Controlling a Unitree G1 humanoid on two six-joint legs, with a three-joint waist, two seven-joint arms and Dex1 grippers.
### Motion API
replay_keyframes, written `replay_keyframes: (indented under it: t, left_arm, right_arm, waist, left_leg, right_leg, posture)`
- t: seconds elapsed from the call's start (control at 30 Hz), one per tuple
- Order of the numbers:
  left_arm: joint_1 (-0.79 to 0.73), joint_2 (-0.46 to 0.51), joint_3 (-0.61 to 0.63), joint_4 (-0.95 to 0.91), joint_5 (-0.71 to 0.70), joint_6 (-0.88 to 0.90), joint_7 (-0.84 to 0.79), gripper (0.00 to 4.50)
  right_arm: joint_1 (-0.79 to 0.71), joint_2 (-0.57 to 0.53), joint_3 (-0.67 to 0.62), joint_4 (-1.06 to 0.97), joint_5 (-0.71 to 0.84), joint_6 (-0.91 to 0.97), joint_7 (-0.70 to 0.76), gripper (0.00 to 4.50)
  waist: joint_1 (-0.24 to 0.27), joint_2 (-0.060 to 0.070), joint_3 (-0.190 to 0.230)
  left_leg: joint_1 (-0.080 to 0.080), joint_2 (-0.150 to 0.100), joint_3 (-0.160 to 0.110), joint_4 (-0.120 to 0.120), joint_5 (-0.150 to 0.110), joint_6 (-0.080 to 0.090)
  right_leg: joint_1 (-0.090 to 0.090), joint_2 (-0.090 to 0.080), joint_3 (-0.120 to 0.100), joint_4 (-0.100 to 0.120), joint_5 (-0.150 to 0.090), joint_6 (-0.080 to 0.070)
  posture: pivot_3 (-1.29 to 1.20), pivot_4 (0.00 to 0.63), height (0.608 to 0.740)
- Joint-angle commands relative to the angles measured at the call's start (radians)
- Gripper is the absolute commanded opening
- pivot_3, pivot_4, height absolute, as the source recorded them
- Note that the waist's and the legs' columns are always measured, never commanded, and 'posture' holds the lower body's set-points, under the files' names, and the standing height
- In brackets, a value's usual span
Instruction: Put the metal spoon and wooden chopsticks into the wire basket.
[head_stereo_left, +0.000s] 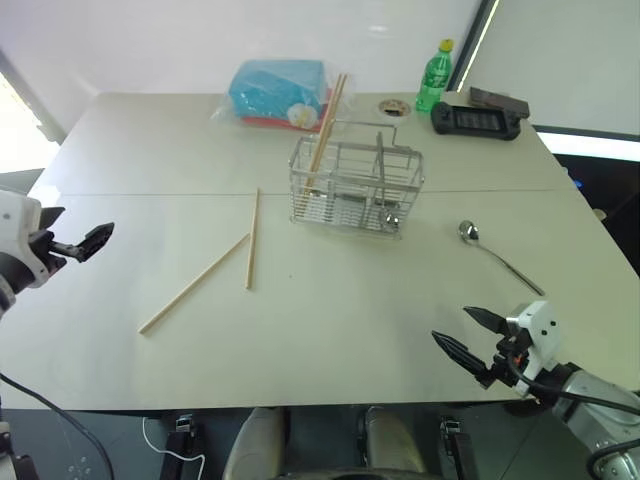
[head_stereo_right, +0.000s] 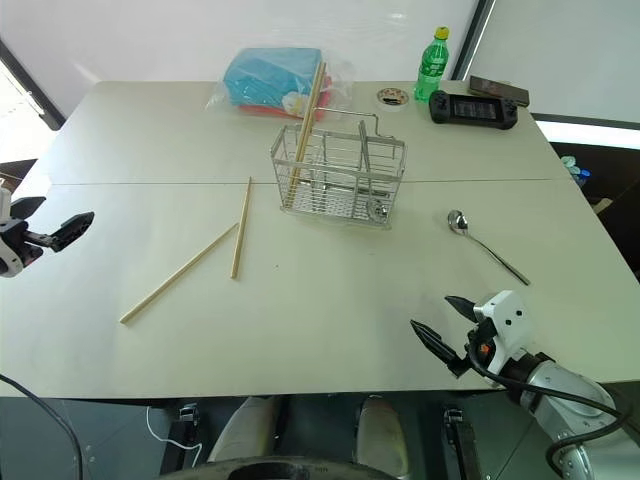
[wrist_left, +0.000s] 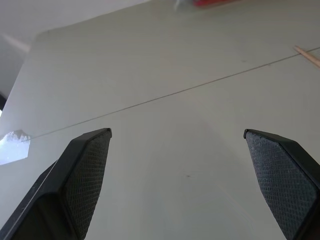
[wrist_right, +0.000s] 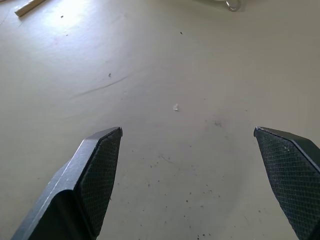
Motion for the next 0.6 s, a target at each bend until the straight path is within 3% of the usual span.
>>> replay_keyframes:
  t: [0.03,0.6]
  left_arm:
    - [0.0,0.019,0.015,-0.036,-0.006,-0.009,-0.014,4.5]
    - [-0.009,0.018,0.01,-0.044,-0.003,0.018,-0.016,4.5]
  right_arm:
    - [0.001,0.006,-0.012,-0.025,0.014,-0.007,-0.004,4.37]
    - [-0.016,0.004,-0.013,-0.012,0.012,-0.006,-0.007,4.37]
  waist:
    - [0.0,0.0,0.0]
    - [0.0,0.0,0.0]
  left_leg:
    - [0.0,0.0,0.0,0.0,0.0,0.0]
    - [0.001,0.005,0.0,0.001,0.0,0.0]
  right_leg:
    - [0.0,0.0,0.0,0.0,0.0,0.0]
    - [0.001,0.005,0.0,0.001,0.002,-0.003]
  posture:
    - [0.0,0.15,0.731]
    - [0.0,0.15,0.731]
